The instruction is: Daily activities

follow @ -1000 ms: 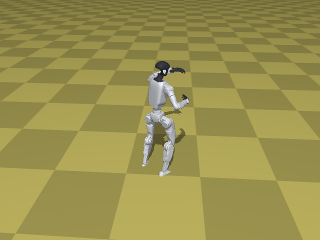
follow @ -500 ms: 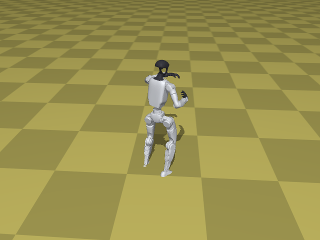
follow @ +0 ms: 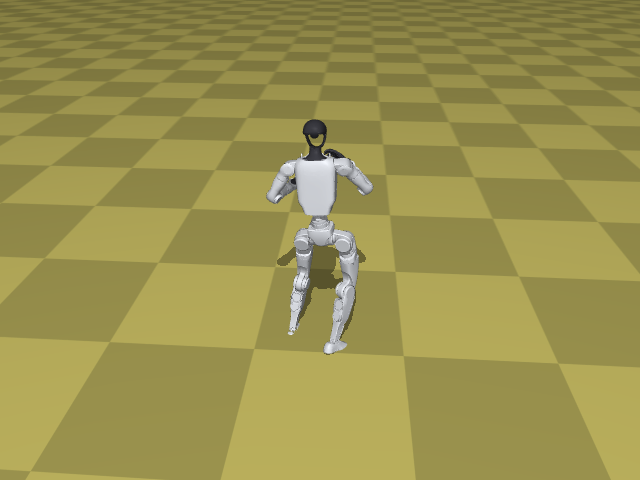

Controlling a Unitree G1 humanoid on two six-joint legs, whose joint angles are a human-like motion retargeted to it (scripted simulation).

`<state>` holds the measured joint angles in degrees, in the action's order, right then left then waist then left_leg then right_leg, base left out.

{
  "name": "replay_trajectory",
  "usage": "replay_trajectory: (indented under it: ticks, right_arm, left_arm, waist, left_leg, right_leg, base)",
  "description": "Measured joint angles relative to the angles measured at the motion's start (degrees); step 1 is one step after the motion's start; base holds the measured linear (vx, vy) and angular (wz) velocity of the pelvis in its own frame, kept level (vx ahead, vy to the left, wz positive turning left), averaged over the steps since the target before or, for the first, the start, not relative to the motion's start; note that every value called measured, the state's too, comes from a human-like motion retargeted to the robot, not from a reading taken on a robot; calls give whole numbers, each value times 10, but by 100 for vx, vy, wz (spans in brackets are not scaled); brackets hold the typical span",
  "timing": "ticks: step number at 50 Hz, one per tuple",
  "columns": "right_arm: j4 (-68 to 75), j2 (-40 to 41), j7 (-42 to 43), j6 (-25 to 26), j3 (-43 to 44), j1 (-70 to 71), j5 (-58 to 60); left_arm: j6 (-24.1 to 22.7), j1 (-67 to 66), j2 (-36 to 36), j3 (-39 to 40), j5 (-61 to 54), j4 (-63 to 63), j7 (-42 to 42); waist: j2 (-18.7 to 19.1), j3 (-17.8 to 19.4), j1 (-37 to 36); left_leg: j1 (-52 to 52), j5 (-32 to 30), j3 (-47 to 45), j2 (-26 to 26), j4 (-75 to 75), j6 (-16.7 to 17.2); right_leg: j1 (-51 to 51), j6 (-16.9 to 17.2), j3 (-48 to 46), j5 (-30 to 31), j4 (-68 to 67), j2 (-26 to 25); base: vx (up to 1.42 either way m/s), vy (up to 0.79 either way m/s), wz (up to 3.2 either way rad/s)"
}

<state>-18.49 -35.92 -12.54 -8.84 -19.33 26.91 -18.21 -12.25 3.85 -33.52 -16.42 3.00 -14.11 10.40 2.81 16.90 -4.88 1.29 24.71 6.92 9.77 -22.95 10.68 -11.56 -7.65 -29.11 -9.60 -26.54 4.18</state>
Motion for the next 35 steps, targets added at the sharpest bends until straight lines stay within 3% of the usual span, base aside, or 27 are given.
replay_trajectory:
  ticks: [20, 29, 35]
  right_arm:
    - [47, 74, 20, -17, -104, 35, -55]
    - [45, 37, 61, -37, -93, 27, -46]
    - [36, 20, 72, -38, -92, 23, -39]
  left_arm:
    - [-2, -51, 64, 65, -41, 46, -112]
    - [-11, -61, 60, 82, -66, 49, -131]
    - [-11, -73, 59, 86, -86, 54, -131]
  waist:
    - [2, 23, -58]
    - [7, 31, -44]
    - [11, 28, -28]
  left_leg:
    - [-19, 6, 45, 26, -79, 43]
    - [-48, 17, 17, 57, -160, 41]
    - [-71, 5, -62, 116, -230, 1]
  right_leg:
    - [-80, -10, -37, 22, 71, -63]
    - [-99, -13, -52, 34, 100, -87]
    - [-101, -12, -67, 39, 121, -98]
  base:
    - [0, -7, 29]
    - [-1, -5, 23]
    - [1, -3, 29]
